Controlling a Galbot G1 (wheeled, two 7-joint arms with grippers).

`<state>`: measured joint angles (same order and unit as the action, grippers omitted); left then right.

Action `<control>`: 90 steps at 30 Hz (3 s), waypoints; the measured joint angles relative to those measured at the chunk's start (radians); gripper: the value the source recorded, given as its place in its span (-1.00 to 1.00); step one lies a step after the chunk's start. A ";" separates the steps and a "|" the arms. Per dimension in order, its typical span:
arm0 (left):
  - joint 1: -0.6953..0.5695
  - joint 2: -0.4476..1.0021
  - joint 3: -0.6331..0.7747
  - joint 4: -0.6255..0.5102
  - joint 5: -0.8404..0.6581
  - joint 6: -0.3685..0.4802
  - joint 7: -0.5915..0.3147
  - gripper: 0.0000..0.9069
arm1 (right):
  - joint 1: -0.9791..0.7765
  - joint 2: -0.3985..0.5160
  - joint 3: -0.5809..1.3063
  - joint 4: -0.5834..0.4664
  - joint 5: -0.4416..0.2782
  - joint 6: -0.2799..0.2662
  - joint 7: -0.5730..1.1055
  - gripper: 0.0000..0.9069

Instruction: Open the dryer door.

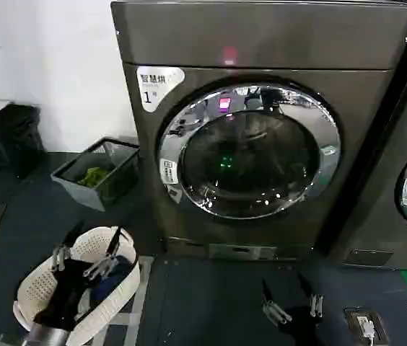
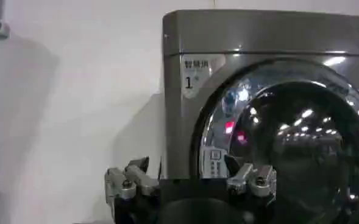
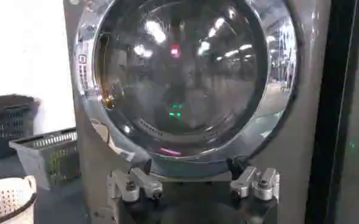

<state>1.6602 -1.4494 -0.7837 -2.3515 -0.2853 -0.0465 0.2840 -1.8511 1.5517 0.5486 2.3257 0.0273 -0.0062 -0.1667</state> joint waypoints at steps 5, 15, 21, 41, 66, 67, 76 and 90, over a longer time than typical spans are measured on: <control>0.008 -0.001 0.005 -0.007 0.026 0.003 0.053 1.00 | 0.058 -0.046 0.037 0.015 0.089 -0.058 -0.114 1.00; 0.016 -0.001 0.013 -0.012 0.030 0.003 0.047 1.00 | 0.378 -0.292 0.044 -0.098 0.330 -0.187 -0.221 1.00; 0.039 -0.002 0.008 -0.029 0.025 0.002 0.048 1.00 | 0.598 -0.427 -0.015 -0.220 0.450 -0.226 -0.288 1.00; 0.069 -0.001 -0.010 -0.048 0.004 0.028 0.051 1.00 | 1.162 -0.461 -0.424 -0.578 0.484 -0.217 -0.331 1.00; 0.077 -0.014 -0.010 -0.057 0.008 0.021 0.075 1.00 | 1.414 -0.275 -0.589 -0.900 0.428 -0.168 -0.389 1.00; 0.077 -0.014 -0.011 -0.058 0.008 0.021 0.075 1.00 | 1.417 -0.273 -0.589 -0.906 0.428 -0.168 -0.395 1.00; 0.044 0.007 -0.031 -0.043 0.008 0.098 0.056 1.00 | 1.403 -0.305 -0.577 -0.873 0.450 -0.201 -0.507 1.00; -0.114 0.213 -0.062 0.069 -0.201 0.188 -0.049 1.00 | 1.323 -0.409 -0.533 -0.740 0.499 -0.221 -0.672 1.00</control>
<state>1.5457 -1.2360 -0.8461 -2.2825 -0.4864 0.1414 0.2347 -0.5277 1.1429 0.0152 1.5862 0.5262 -0.2272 -0.8384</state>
